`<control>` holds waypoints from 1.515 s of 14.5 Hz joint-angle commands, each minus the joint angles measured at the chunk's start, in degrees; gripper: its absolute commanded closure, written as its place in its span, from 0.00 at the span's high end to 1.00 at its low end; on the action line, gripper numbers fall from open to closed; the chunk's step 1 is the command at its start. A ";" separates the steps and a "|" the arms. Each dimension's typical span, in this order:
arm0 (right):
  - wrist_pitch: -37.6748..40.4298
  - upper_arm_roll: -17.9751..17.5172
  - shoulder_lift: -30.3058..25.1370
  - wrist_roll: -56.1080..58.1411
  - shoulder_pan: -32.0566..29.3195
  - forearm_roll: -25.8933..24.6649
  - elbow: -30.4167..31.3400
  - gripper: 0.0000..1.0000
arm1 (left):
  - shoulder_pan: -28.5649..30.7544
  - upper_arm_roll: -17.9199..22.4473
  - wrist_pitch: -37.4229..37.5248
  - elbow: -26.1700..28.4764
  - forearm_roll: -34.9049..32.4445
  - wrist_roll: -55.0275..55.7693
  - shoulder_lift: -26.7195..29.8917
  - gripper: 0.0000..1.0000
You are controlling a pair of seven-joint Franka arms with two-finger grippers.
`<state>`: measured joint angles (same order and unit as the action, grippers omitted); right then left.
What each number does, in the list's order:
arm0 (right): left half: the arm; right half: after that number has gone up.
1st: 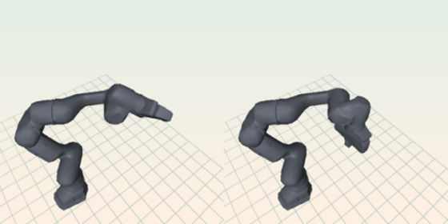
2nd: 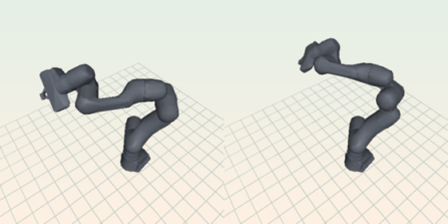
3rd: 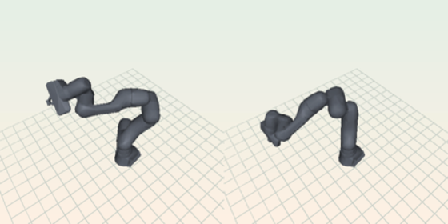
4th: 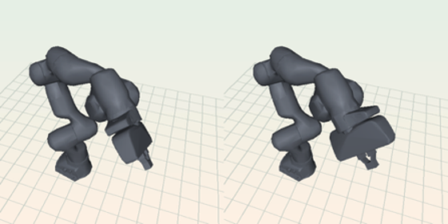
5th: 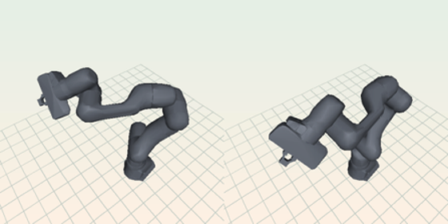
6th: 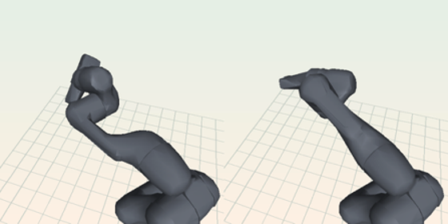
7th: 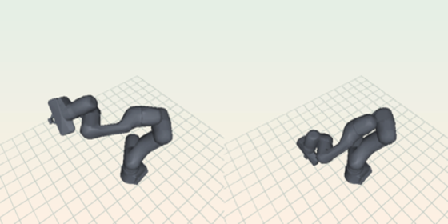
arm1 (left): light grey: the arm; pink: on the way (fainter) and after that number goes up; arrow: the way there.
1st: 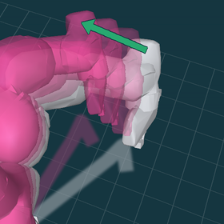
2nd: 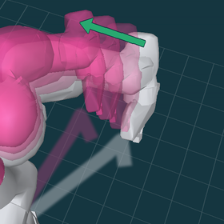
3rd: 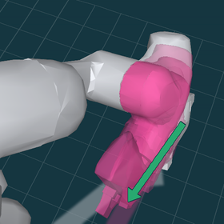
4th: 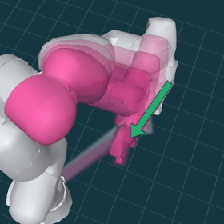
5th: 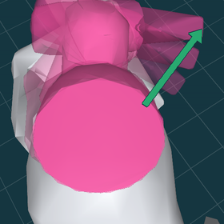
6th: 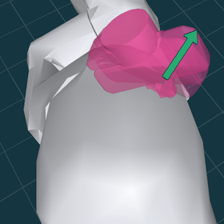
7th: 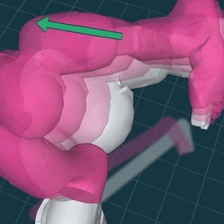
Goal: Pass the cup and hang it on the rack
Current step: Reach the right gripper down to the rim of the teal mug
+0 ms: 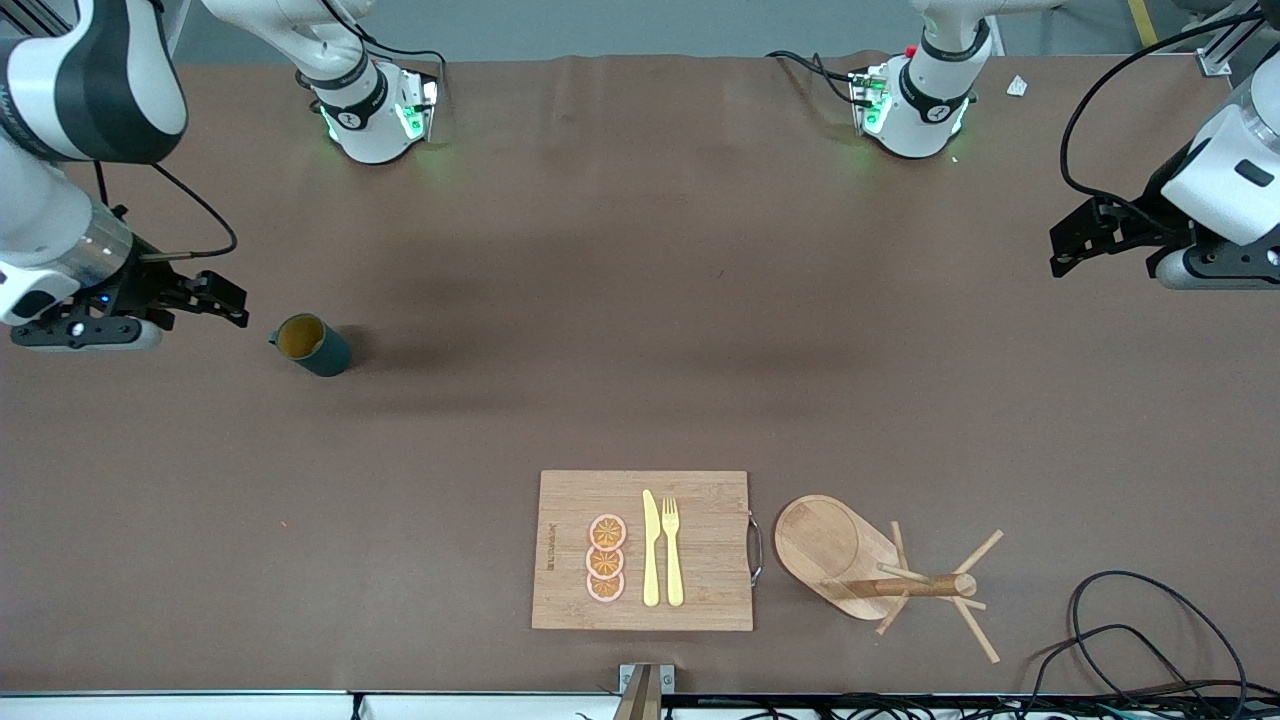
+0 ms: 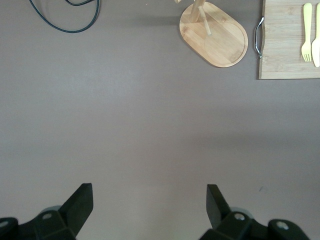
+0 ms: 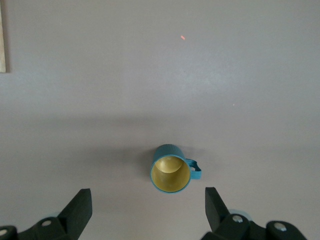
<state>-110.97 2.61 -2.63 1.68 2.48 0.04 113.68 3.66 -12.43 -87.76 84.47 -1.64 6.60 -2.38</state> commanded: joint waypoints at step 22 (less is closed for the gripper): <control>-29.47 0.11 6.76 -1.50 1.47 0.57 24.21 1.00 | 0.47 0.21 0.22 -0.45 -1.09 0.25 0.19 1.00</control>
<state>-138.37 2.61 5.13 0.69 3.49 0.08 134.93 3.83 -11.90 -87.76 84.35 -1.64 6.69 -2.38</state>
